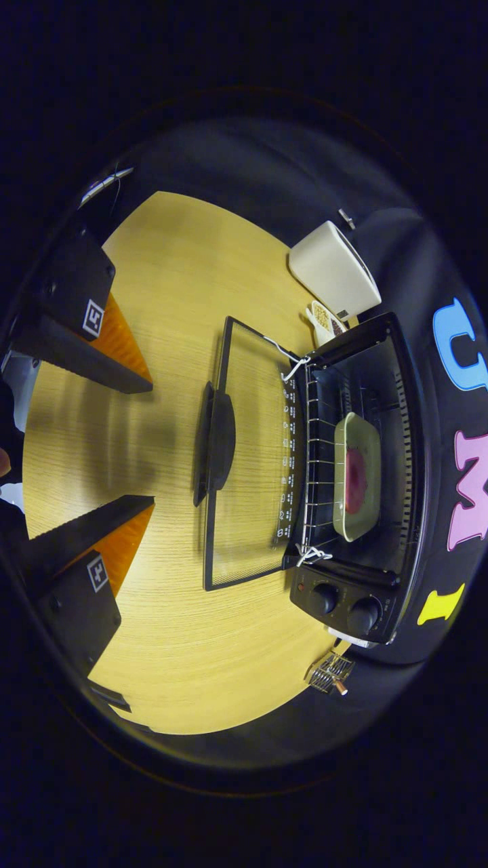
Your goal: Open the toaster oven, put the food inside, and close the toaster oven door.
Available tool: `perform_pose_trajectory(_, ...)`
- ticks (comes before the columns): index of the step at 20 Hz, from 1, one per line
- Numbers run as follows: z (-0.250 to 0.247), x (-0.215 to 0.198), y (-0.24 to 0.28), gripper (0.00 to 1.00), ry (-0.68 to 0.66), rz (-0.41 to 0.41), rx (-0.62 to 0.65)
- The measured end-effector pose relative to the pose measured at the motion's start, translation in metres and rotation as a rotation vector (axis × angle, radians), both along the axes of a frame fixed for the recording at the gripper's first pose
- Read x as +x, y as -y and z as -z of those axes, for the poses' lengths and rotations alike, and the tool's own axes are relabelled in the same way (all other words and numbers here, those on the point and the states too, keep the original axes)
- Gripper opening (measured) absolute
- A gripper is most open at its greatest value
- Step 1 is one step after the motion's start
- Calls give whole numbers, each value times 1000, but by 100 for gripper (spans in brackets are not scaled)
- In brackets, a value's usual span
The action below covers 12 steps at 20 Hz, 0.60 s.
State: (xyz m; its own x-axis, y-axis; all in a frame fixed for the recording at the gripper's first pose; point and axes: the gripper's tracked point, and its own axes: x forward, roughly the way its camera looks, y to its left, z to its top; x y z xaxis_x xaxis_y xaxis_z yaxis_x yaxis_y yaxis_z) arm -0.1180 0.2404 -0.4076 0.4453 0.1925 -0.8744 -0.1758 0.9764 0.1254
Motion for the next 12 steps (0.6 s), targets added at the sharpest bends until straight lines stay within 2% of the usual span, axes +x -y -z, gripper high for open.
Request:
perform_pose_trajectory(6, 14, 15, 6, 100, -19, 62, -22)
perform_pose_trajectory(12, 29, 25, 4, 100, -37, 85, -43)
